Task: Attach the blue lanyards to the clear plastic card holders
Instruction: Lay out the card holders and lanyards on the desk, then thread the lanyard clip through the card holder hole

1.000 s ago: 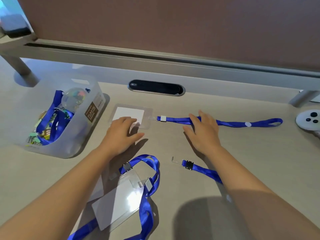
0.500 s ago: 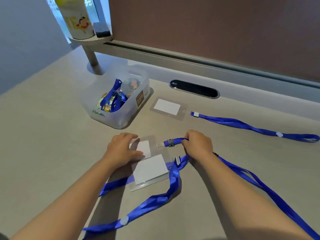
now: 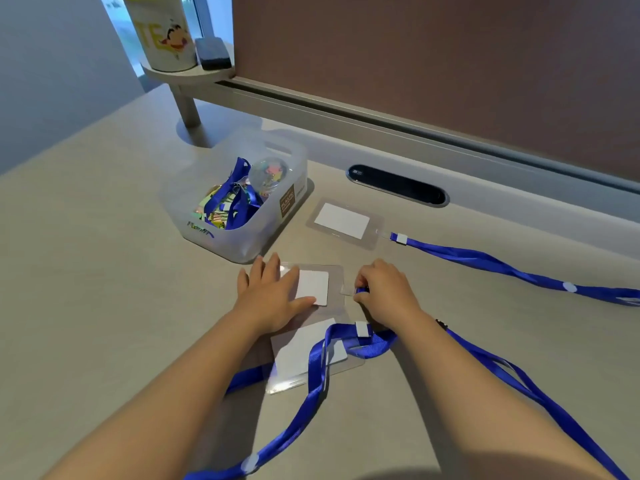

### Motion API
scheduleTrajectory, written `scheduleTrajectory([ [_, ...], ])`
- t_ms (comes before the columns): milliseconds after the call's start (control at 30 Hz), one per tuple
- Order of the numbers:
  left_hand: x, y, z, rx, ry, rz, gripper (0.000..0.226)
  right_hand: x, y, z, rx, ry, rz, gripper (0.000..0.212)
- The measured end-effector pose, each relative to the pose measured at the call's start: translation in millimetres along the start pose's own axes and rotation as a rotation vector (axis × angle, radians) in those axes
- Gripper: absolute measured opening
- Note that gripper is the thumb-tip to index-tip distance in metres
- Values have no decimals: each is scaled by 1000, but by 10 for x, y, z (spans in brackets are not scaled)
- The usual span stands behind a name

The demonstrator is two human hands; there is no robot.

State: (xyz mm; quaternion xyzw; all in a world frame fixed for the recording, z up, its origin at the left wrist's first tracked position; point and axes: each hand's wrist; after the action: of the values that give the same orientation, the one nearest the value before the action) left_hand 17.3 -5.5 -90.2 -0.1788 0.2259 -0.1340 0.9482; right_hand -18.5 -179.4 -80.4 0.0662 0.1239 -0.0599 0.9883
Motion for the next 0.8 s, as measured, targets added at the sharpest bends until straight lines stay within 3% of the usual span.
scheduleTrajectory([
  [100,28,-135,30,-54,-73,-89,75,-20,7,100,224,9,-5,2],
  [233,94,-356,117,-160,-108,-266,81,21,-27,354,717,18,-110,17],
  [300,95,-373,122,-215,-126,-305,78,31,-15,444,820,32,-91,21],
  [400,100,-371,169,-276,-262,-364,53,5,25,533,845,15,-66,10],
  [533,81,-462,350,-394,-391,-441,17,-41,-17,607,766,-66,-53,20],
  [800,-41,-564,606,-542,-438,-330,21,-122,113,750,574,-158,13,22],
])
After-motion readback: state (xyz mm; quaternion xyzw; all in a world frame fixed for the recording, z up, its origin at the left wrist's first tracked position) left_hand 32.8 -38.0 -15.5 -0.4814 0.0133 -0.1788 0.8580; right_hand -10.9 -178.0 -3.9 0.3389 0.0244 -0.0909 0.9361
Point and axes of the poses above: each hand's wrist, its own x-axis towards the middle knuckle, its own z-axis out of the back of the hand, y = z × x, and after that the axes turned 12 degrees about -x, right-handed
